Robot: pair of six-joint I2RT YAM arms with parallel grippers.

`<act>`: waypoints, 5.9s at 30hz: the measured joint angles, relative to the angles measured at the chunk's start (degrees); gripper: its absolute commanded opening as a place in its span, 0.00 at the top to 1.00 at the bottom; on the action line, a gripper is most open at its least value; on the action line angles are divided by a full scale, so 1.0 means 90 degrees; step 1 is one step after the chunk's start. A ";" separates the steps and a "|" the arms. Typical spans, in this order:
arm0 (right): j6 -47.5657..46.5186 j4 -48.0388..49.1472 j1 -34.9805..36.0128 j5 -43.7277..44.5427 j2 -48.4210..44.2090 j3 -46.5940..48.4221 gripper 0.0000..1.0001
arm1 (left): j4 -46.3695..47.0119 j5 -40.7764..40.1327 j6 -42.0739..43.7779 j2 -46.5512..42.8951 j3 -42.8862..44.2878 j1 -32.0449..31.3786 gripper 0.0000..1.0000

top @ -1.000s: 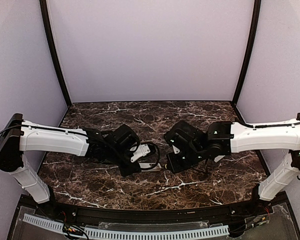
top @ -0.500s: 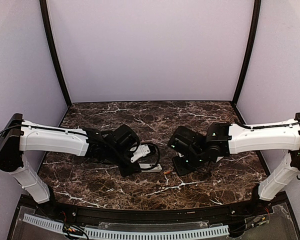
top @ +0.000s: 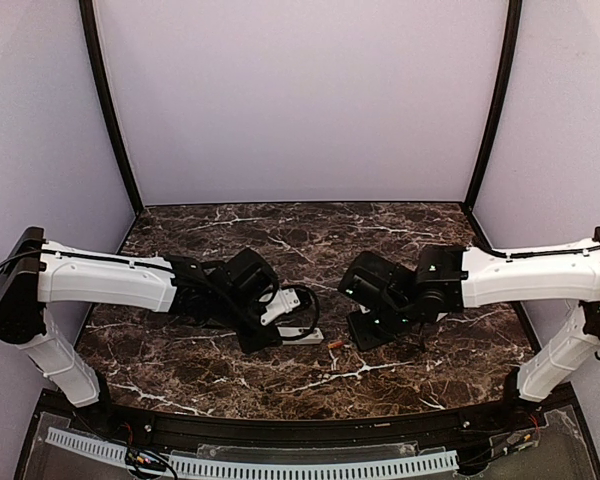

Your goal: Unload the batteries from the remote control

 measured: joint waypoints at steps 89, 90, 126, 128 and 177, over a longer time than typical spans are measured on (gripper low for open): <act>-0.0189 0.0432 -0.0486 0.0318 -0.2234 0.0930 1.00 | 0.3147 0.0437 0.1258 -0.1865 -0.0891 0.0335 1.00; -0.0199 0.0406 -0.0488 0.0304 -0.2210 0.0952 1.00 | 0.3126 0.0459 0.1258 -0.1851 -0.0872 0.0335 1.00; -0.0180 -0.0044 -0.0491 0.0299 -0.2023 0.1071 1.00 | 0.2878 0.0571 0.1260 -0.1824 -0.0806 0.0335 1.00; -0.0180 -0.0034 -0.0488 0.0294 -0.1999 0.1069 1.00 | 0.2861 0.0576 0.1260 -0.1824 -0.0806 0.0335 1.00; 0.0158 0.0680 -0.0554 -0.0345 -0.2280 0.0486 1.00 | 0.2601 0.0180 0.1377 -0.1904 -0.0806 0.0335 1.00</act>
